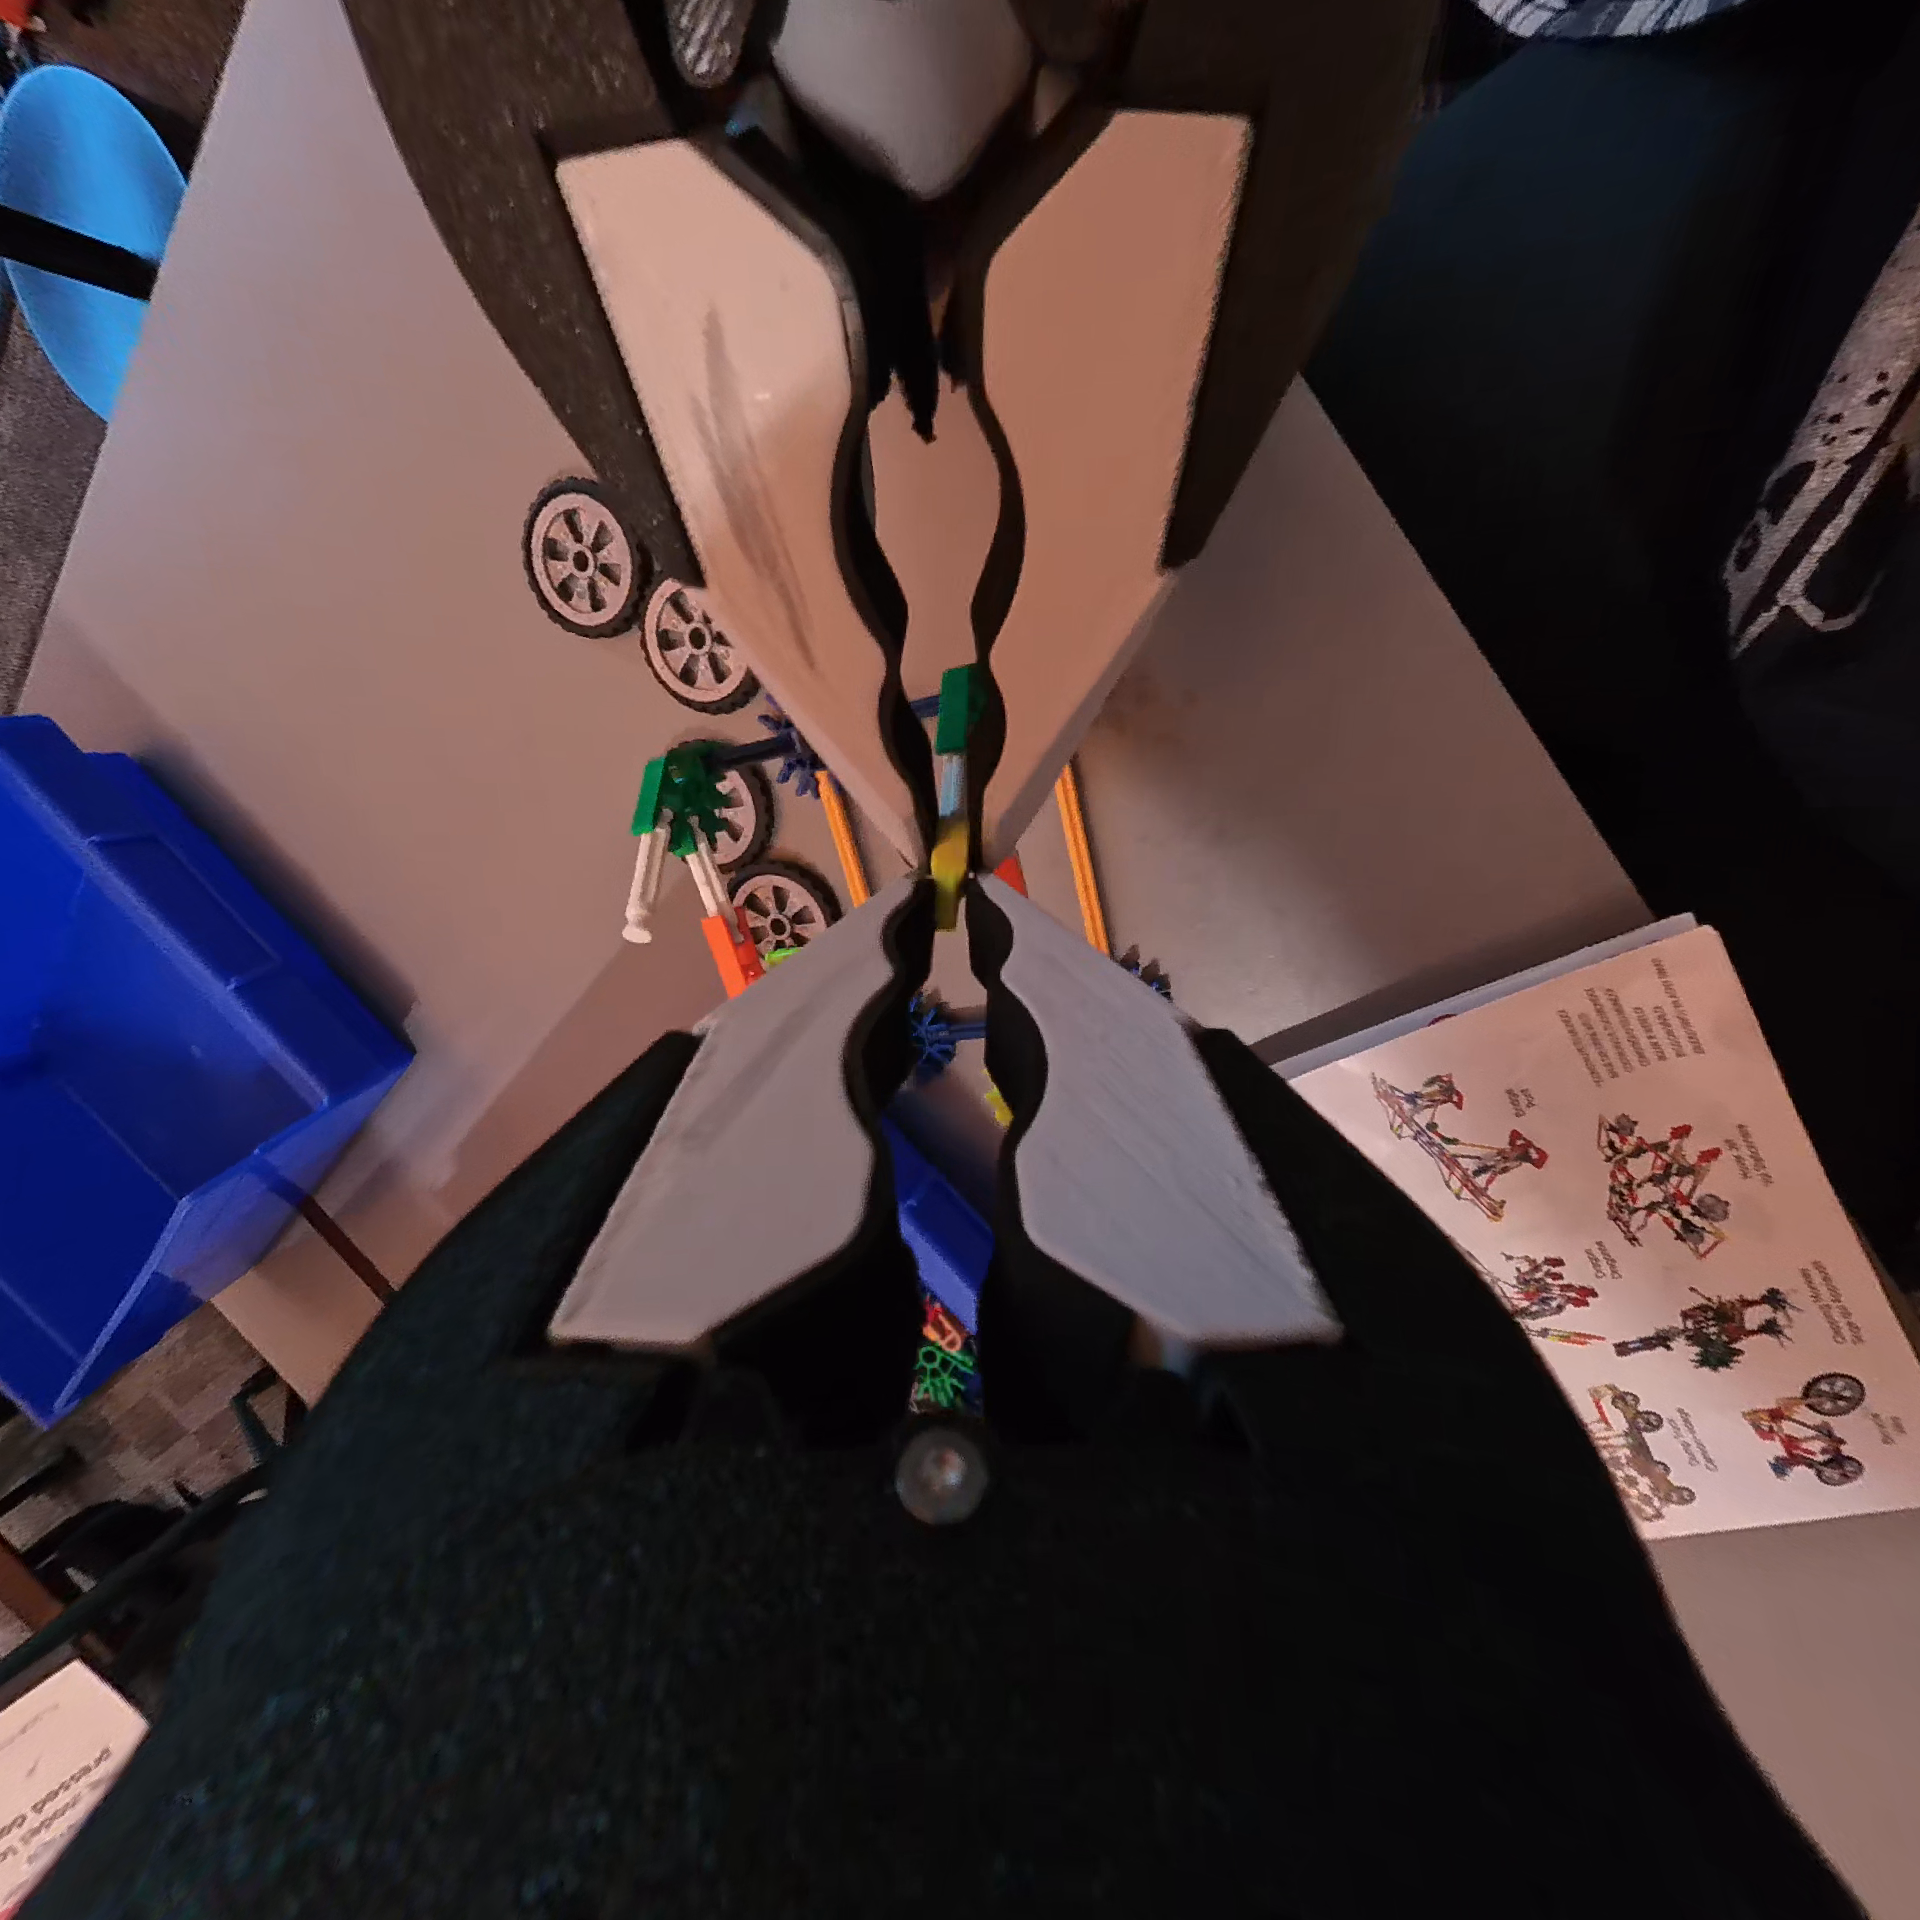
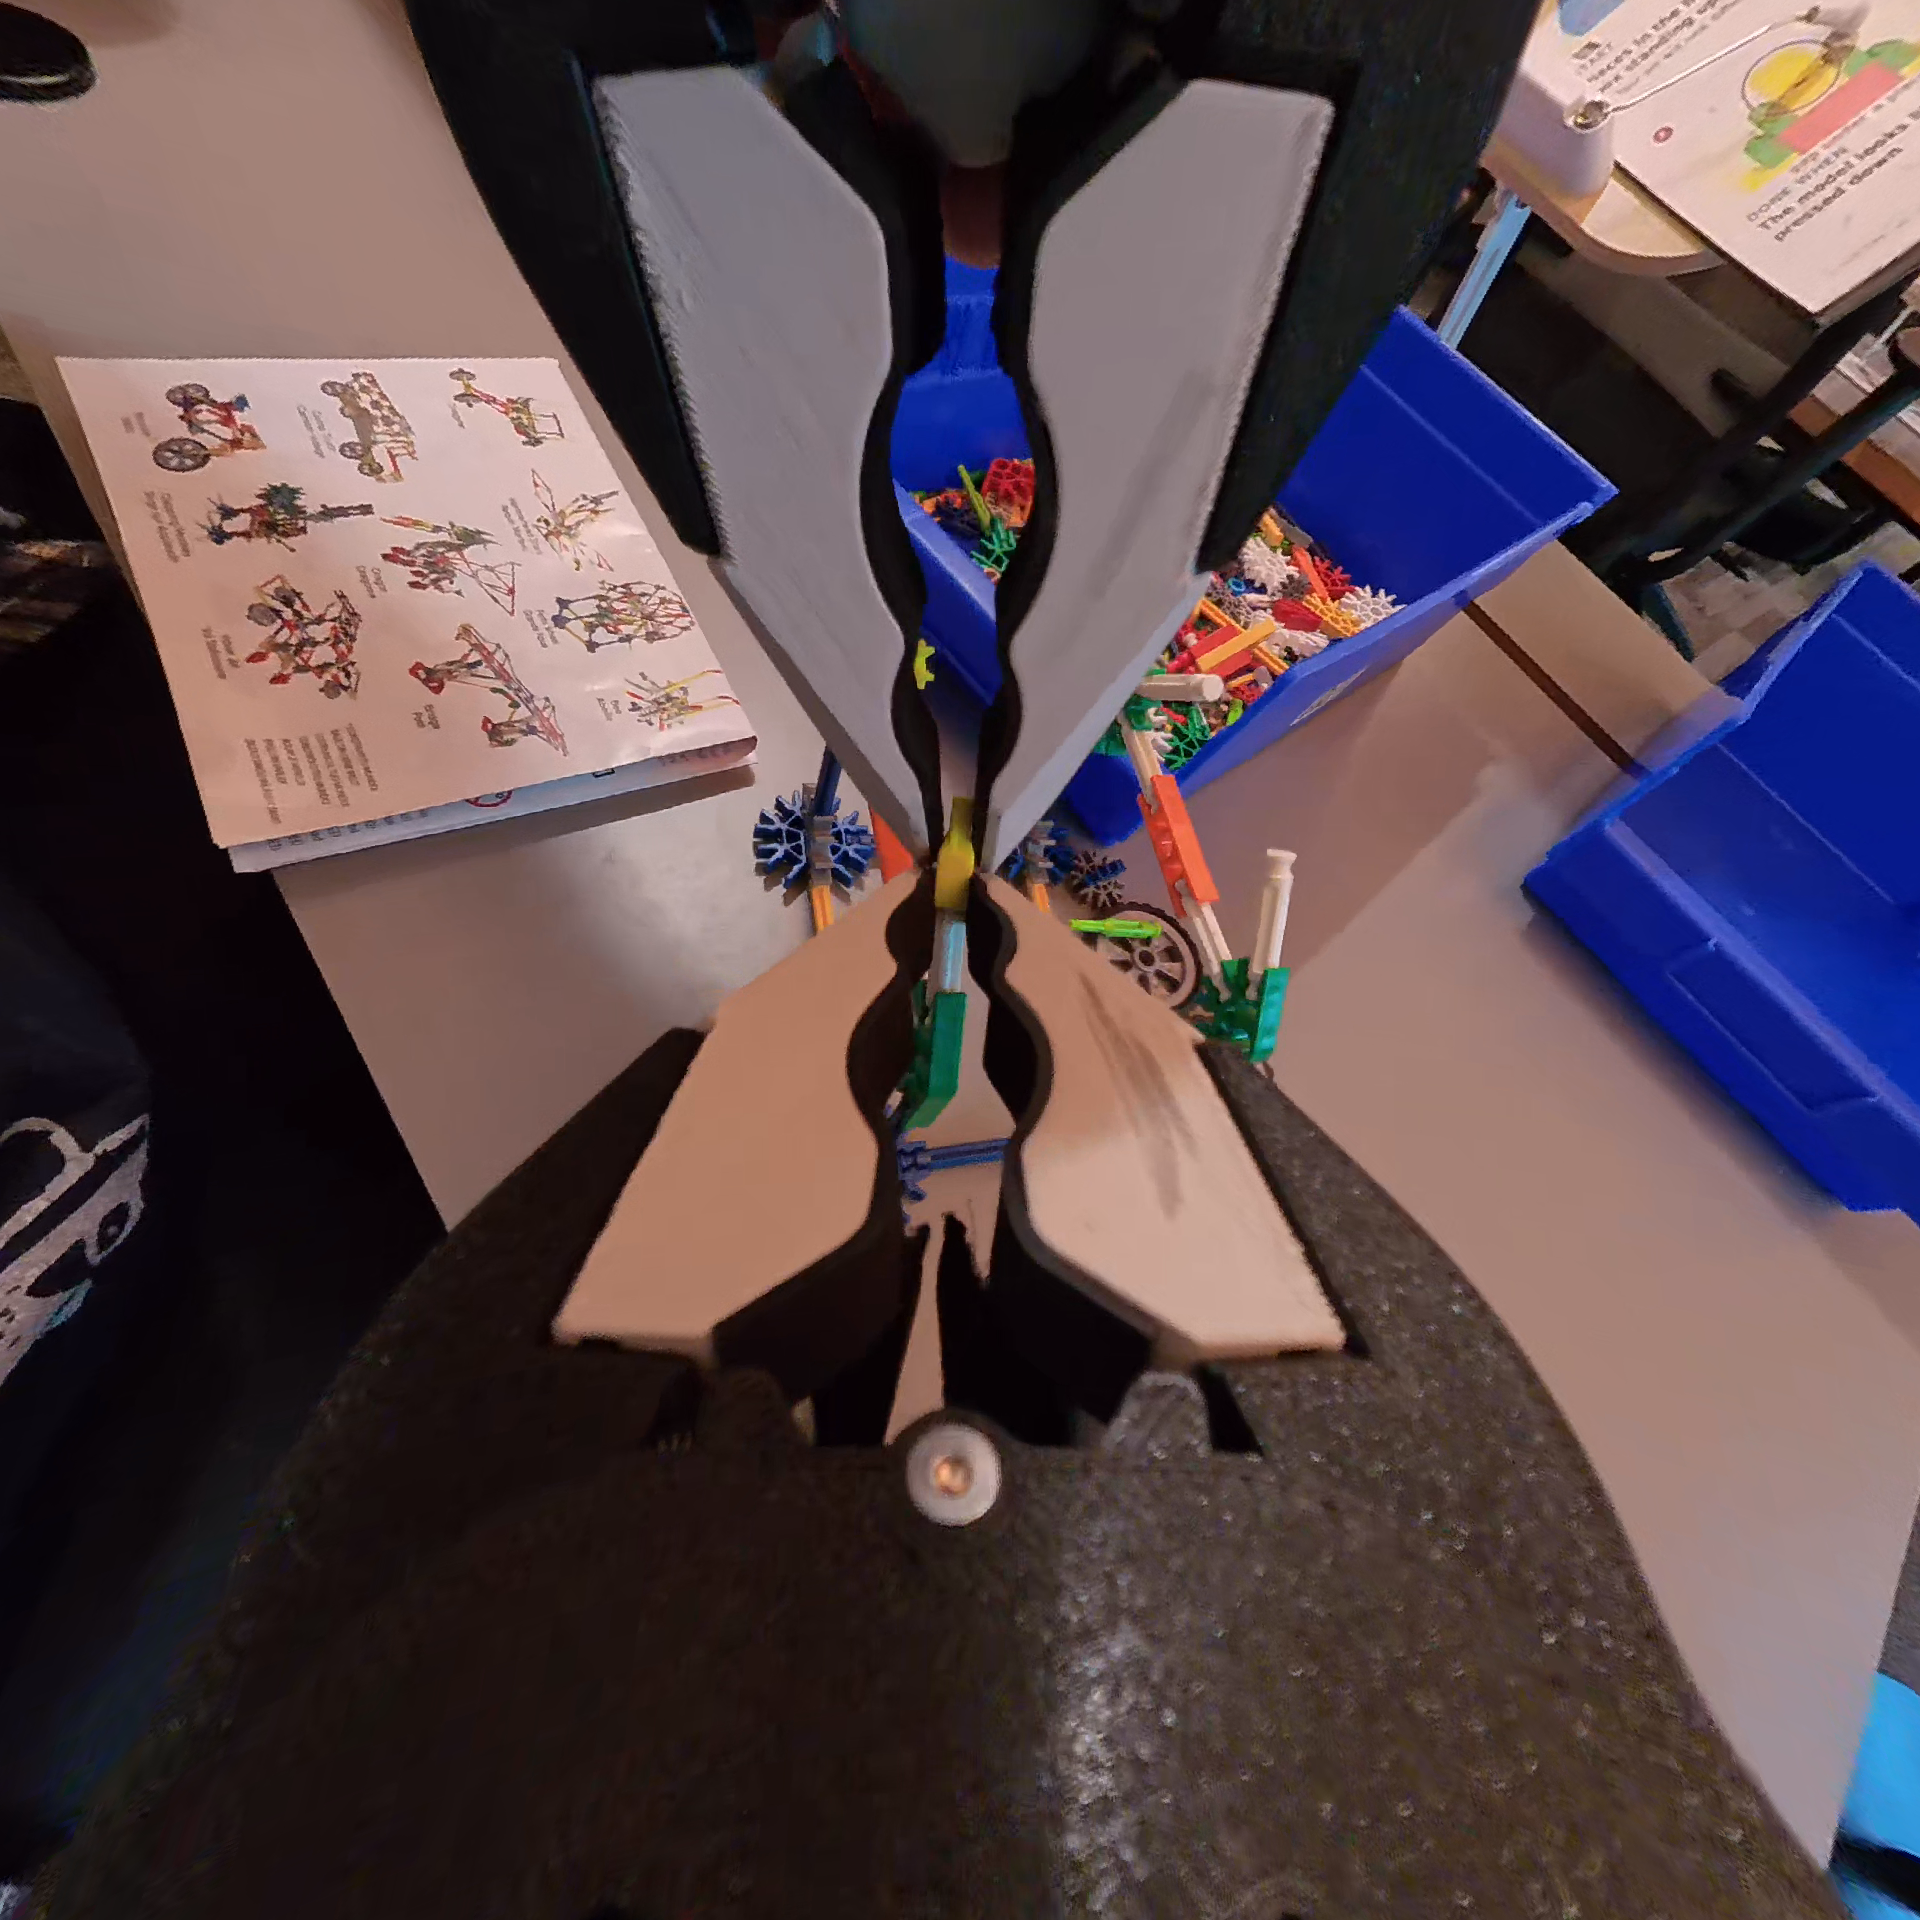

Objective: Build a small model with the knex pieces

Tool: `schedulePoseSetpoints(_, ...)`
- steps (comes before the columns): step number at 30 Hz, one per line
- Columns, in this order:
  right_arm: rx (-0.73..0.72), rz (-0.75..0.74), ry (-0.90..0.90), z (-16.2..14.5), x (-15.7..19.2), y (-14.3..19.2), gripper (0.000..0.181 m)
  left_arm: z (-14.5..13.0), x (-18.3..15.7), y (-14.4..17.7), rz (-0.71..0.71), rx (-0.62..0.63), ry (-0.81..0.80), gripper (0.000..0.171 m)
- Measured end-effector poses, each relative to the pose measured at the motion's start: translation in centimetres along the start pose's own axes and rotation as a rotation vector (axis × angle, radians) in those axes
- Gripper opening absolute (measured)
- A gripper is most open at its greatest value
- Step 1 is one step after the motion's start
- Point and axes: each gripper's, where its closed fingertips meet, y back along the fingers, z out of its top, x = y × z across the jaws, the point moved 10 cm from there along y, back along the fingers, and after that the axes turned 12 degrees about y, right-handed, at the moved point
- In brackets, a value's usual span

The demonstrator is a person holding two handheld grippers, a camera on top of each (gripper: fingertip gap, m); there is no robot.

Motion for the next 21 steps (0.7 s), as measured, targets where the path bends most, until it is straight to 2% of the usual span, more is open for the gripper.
schedulePoseSetpoints(4,-0.022,0.045,-0.029,-0.3,-0.5,0.0,0.004,-0.1,0.3,0.0,-0.019,-0.012,0.022,0.002)
schedulePoseSetpoints(7,-0.066,0.103,-0.128,-0.6,-1.2,-0.3,0.005,-0.3,0.7,0.2,-0.05,-0.009,0.067,0.004)
schedulePoseSetpoints(10,-0.058,0.121,-0.147,-0.9,-1.4,-0.3,0.008,-0.9,1.1,0.9,-0.072,-0.048,0.113,0.018)
schedulePoseSetpoints(11,-0.053,0.124,-0.146,-1.0,-1.4,-0.3,0.009,-1.2,1.4,1.4,-0.046,-0.068,0.124,0.018)
schedulePoseSetpoints(15,-0.081,0.157,-0.187,-1.6,-1.5,0.3,0.018,-3.3,2.3,3.8,0.016,-0.132,0.2,0.018)
schedulePoseSetpoints(21,-0.181,0.036,-0.281,-2.1,-4.0,2.1,0.018,-8.6,3.3,6.5,0.131,-0.15,0.324,0.018)
